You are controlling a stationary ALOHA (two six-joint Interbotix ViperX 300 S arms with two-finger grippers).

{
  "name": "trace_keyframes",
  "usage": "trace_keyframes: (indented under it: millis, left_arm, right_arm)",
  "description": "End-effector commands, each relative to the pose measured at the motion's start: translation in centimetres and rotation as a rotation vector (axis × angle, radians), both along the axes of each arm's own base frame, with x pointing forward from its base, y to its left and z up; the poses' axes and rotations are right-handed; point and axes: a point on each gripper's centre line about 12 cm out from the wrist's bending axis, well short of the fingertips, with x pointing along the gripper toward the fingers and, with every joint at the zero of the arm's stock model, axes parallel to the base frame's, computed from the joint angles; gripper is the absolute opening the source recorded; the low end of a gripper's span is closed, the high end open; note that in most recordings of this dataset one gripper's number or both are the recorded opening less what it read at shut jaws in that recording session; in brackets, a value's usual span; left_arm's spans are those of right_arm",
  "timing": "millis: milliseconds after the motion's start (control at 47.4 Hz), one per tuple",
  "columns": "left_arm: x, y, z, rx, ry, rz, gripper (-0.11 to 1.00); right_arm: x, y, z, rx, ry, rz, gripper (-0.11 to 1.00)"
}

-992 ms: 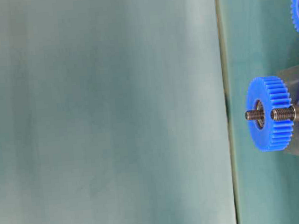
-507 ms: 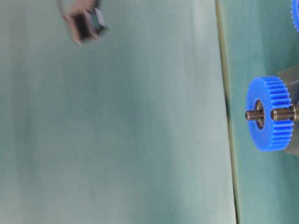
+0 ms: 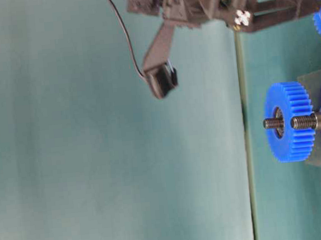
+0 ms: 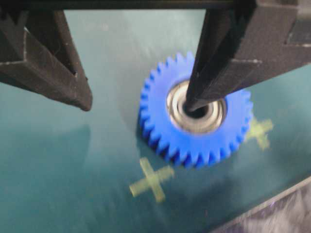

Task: Fit the small gear onto the shaft.
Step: 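Lower the right gripper over the small blue gear and grasp it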

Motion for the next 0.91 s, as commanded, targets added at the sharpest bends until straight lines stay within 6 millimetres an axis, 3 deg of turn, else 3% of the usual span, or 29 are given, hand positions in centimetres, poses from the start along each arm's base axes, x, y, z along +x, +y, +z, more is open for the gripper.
trace_keyframes:
  millis: [0, 676, 760, 887]
  left_arm:
    - [0.3, -0.1, 0.9, -0.005, -0.032, -0.001, 0.0]
    - [0.2, -0.1, 0.7, -0.01, -0.048, 0.001, 0.0]
    - [0.2, -0.1, 0.7, -0.011, -0.049, 0.001, 0.0]
    - [0.2, -0.1, 0.6, -0.011, -0.048, 0.001, 0.0]
  right_arm:
    - [0.6, -0.2, 0.8, -0.001, -0.021, -0.008, 0.85]
    - [1.7, 0.2, -0.9, 0.029, 0.099, 0.011, 0.82]
    - [1.5, 0.5, -1.0, 0.036, 0.127, 0.019, 0.71]
    - [1.6, 0.8, -0.6, 0.038, 0.124, 0.023, 0.4]
